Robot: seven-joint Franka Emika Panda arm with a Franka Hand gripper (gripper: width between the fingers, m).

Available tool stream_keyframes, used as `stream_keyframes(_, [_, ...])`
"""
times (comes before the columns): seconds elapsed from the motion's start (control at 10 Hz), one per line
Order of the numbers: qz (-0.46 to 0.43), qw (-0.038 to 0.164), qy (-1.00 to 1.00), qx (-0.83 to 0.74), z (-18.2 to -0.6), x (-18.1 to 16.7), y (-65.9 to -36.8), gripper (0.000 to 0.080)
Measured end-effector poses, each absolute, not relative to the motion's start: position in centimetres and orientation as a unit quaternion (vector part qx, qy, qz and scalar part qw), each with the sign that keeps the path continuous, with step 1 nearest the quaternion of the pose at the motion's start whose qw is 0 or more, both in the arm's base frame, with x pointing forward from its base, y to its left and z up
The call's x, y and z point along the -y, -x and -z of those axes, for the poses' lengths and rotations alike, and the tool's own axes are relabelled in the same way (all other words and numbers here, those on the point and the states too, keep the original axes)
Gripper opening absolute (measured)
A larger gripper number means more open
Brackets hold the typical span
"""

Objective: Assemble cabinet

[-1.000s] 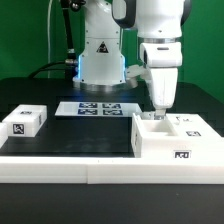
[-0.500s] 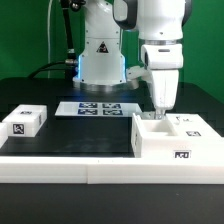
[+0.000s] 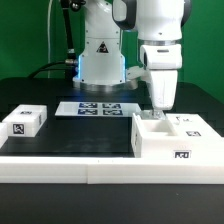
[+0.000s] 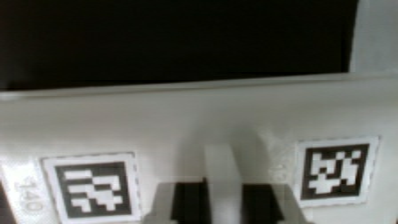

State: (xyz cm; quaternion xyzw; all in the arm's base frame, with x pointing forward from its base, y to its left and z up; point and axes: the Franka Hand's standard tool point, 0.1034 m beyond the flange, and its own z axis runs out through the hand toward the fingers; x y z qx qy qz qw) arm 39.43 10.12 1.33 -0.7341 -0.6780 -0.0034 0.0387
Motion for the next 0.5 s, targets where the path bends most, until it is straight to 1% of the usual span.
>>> stream_keyframes(0.5, [0.001,0.038,0.735,0.676,-1.47,-10.03,-39.41,0.0067])
